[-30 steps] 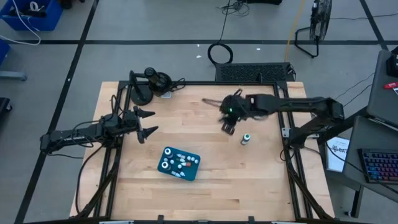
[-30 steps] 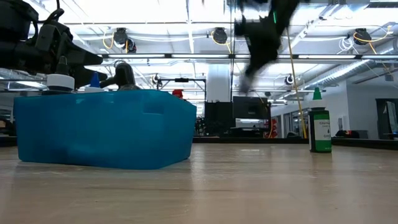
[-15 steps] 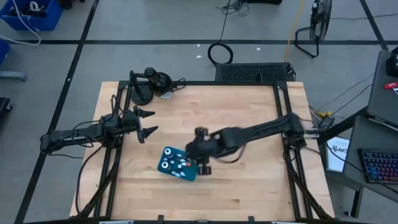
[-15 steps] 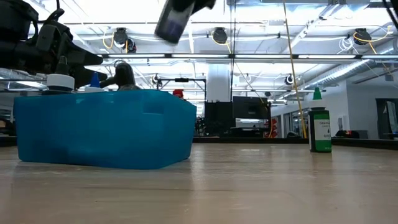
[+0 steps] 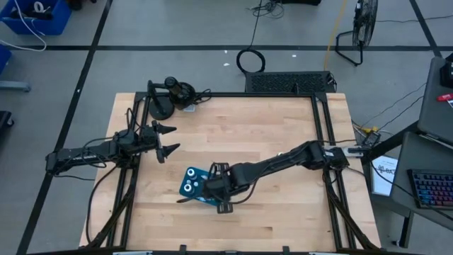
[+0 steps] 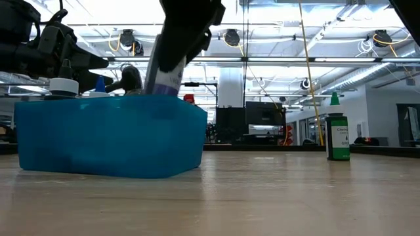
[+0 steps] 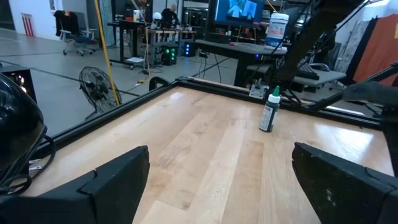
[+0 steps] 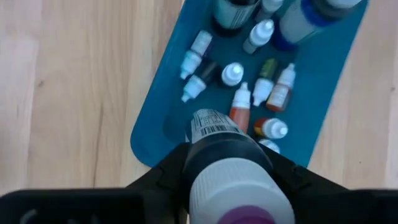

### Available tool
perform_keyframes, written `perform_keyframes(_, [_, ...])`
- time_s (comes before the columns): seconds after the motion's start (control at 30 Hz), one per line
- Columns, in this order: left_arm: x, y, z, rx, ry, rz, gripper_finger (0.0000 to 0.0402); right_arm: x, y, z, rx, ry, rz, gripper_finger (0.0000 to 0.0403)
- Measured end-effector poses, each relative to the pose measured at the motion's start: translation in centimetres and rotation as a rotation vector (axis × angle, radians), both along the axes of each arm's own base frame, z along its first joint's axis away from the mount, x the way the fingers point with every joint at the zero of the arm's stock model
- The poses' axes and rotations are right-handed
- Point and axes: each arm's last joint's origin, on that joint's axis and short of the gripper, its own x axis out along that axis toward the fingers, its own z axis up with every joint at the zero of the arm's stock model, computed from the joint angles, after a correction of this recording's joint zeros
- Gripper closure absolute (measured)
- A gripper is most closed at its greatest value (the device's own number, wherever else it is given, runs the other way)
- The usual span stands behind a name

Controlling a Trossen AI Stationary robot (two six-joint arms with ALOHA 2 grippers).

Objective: Pick & Place food coloring
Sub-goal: Put the large purple coloring bottle into the blue bin

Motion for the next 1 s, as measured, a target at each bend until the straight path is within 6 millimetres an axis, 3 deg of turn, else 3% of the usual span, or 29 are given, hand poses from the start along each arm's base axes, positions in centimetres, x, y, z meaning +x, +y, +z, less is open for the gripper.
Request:
perform_keyframes(0.7, [0.0, 0.0, 0.0, 0.000, 0.000, 0.000, 0.0011, -2.1, -0.8, -0.6, -0.057, 0.222, -0.053, 0.0282])
perform_keyframes(1.0, [0.0, 0.0, 0.0, 0.000, 0.000, 0.001, 0.0011, -1.8, -0.2, -0.6, -0.018, 0.188, -0.037, 0.0282])
